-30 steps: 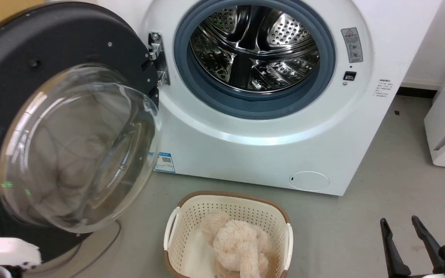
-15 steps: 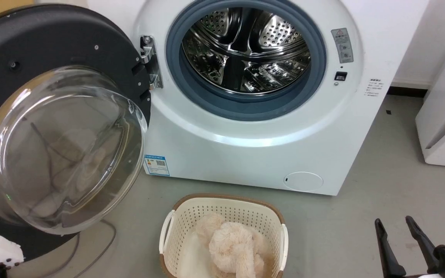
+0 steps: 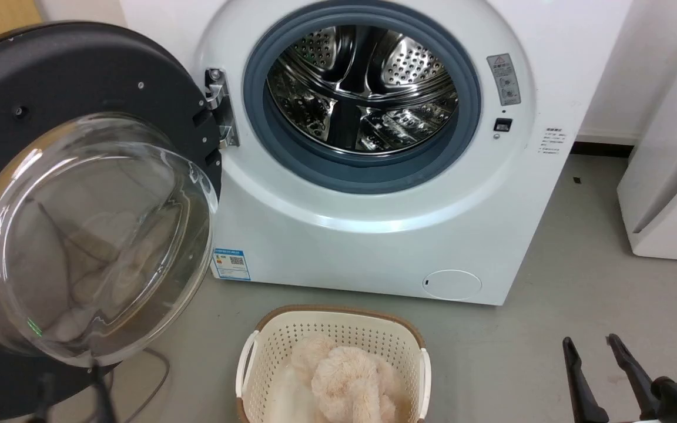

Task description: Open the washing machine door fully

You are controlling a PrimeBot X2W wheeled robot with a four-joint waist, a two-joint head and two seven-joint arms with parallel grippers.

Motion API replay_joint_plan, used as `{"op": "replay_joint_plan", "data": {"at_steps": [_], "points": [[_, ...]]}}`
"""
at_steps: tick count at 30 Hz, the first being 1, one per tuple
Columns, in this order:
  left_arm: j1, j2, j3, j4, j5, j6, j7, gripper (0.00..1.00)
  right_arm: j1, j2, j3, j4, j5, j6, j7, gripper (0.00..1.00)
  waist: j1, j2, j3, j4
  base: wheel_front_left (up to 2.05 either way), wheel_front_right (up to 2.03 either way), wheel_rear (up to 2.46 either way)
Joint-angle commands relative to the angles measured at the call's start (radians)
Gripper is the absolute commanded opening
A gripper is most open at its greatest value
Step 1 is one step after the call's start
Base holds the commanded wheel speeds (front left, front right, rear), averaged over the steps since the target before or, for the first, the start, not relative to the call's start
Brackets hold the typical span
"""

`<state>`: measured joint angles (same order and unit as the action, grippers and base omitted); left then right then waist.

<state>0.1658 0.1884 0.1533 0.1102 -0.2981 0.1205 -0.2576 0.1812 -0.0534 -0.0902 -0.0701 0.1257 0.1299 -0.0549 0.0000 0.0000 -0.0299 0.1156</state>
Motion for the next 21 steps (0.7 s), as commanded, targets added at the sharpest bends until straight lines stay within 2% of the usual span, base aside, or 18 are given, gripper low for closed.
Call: {"op": "replay_joint_plan", "data": {"at_steps": [1, 5, 10, 16, 21], "points": [[0.031, -0.016, -0.028, -0.028, 0.024, 0.006, -0.004, 1.00, 0.004, 0.003, 0.007, 0.007, 0.005, 0.001, -0.009, 1.00, 0.0000, 0.0000, -0.004, -0.007, 0.00, 0.00, 0.00], [0.070, -0.044, -0.084, -0.074, 0.054, 0.001, -0.004, 1.00, -0.001, 0.003, 0.018, 0.009, -0.006, 0.001, -0.014, 1.00, 0.0000, 0.0000, -0.008, -0.027, 0.00, 0.00, 0.00], [0.069, -0.058, -0.161, -0.094, 0.078, -0.027, 0.010, 1.00, 0.001, 0.003, 0.028, 0.000, -0.037, 0.001, -0.010, 1.00, 0.0000, 0.0000, -0.013, -0.056, 0.00, 0.00, 0.00], [0.029, -0.042, -0.227, -0.102, 0.126, -0.047, 0.032, 1.00, 0.003, 0.003, 0.041, -0.022, -0.061, 0.001, -0.002, 1.00, 0.0000, 0.0000, -0.016, -0.097, 0.00, 0.00, 0.00], [0.006, -0.027, -0.268, -0.104, 0.179, -0.041, 0.044, 1.00, 0.005, 0.003, 0.058, -0.039, -0.079, 0.001, 0.005, 1.00, 0.0000, 0.0000, -0.019, -0.130, 0.00, 0.00, 0.00]]}}
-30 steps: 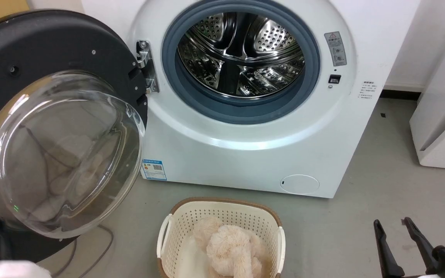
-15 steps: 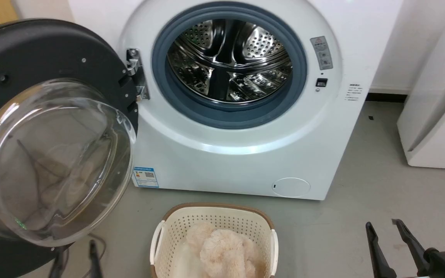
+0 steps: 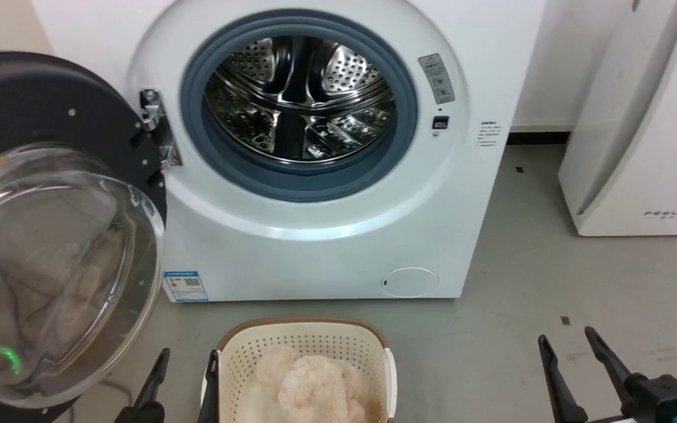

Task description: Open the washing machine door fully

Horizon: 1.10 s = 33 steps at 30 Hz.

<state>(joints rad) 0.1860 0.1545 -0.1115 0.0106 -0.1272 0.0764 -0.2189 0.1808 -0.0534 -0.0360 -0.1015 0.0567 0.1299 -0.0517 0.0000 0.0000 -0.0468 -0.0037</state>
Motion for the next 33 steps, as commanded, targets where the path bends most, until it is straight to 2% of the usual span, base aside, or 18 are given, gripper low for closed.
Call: {"op": "replay_joint_plan", "data": {"at_steps": [1, 15, 16, 33], "points": [[-0.017, 0.008, -0.006, -0.005, 0.010, 0.004, 0.007, 1.00, 0.006, 0.003, 0.007, -0.011, -0.011, 0.001, 0.003, 1.00, 0.0000, 0.0000, -0.002, -0.016, 0.00, 0.00, 0.00], [-0.007, 0.019, -0.013, -0.010, -0.013, -0.001, 0.025, 1.00, 0.010, 0.003, 0.039, -0.008, 0.000, 0.001, 0.000, 1.00, 0.0000, 0.0000, -0.004, -0.030, 0.00, 0.00, 0.00], [-0.006, 0.014, -0.011, -0.004, -0.008, 0.000, 0.022, 0.00, 0.000, 0.000, 0.039, -0.007, -0.003, 0.000, 0.002, 0.00, 0.0000, 0.0000, -0.004, -0.030, 0.00, 0.00, 0.00], [-0.027, 0.000, 0.004, -0.005, 0.008, -0.009, 0.047, 0.00, -0.021, 0.000, 0.039, 0.005, -0.009, 0.000, 0.007, 0.00, 0.0000, 0.0000, 0.002, -0.026, 0.00, 0.00, 0.00]]}}
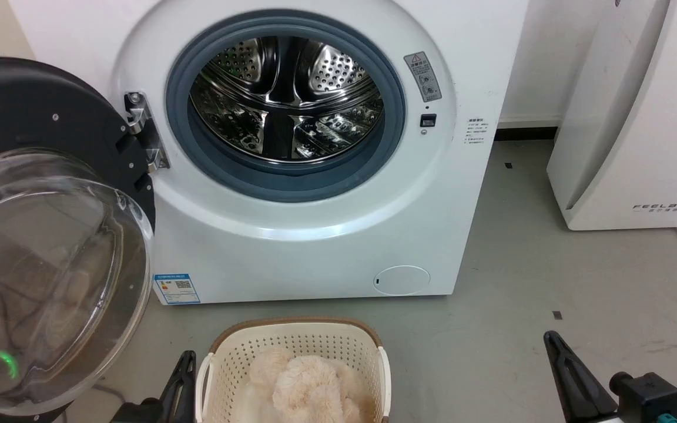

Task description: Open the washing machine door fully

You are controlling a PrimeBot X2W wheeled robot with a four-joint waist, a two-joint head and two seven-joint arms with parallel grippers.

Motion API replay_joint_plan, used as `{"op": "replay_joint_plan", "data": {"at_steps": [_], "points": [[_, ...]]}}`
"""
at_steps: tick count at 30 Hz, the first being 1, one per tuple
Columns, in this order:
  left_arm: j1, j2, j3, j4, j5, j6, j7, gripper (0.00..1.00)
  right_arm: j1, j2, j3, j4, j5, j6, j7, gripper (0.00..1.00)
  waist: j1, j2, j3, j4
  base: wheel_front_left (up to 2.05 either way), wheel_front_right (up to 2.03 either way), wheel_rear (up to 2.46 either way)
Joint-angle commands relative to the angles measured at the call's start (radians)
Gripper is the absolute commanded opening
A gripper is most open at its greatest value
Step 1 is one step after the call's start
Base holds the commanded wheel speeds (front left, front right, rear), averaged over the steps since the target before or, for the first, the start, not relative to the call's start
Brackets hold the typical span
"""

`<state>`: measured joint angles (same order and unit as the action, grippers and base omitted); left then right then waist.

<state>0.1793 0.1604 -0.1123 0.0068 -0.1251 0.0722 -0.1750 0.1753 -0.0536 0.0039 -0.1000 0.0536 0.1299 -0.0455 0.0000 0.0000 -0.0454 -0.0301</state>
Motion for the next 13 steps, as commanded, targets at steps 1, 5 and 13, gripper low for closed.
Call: {"op": "replay_joint_plan", "data": {"at_steps": [1, 5, 13], "points": [[-0.022, -0.006, 0.005, -0.001, 0.007, -0.005, 0.005, 0.00, -0.017, 0.001, -0.001, 0.005, -0.006, 0.000, 0.002, 0.00, 0.0000, 0.0000, 0.001, 0.000, 0.00, 0.00, 0.00], [-0.027, -0.010, 0.009, -0.001, 0.011, -0.008, 0.011, 0.00, -0.023, 0.001, -0.001, 0.008, -0.008, 0.000, 0.003, 0.00, 0.0000, 0.0000, 0.002, 0.002, 0.00, 0.00, 0.00], [-0.039, -0.018, 0.017, -0.002, 0.020, -0.013, 0.023, 0.00, -0.034, 0.001, -0.001, 0.015, -0.012, 0.000, 0.006, 0.00, 0.0000, 0.0000, 0.006, 0.004, 0.00, 0.00, 0.00]]}}
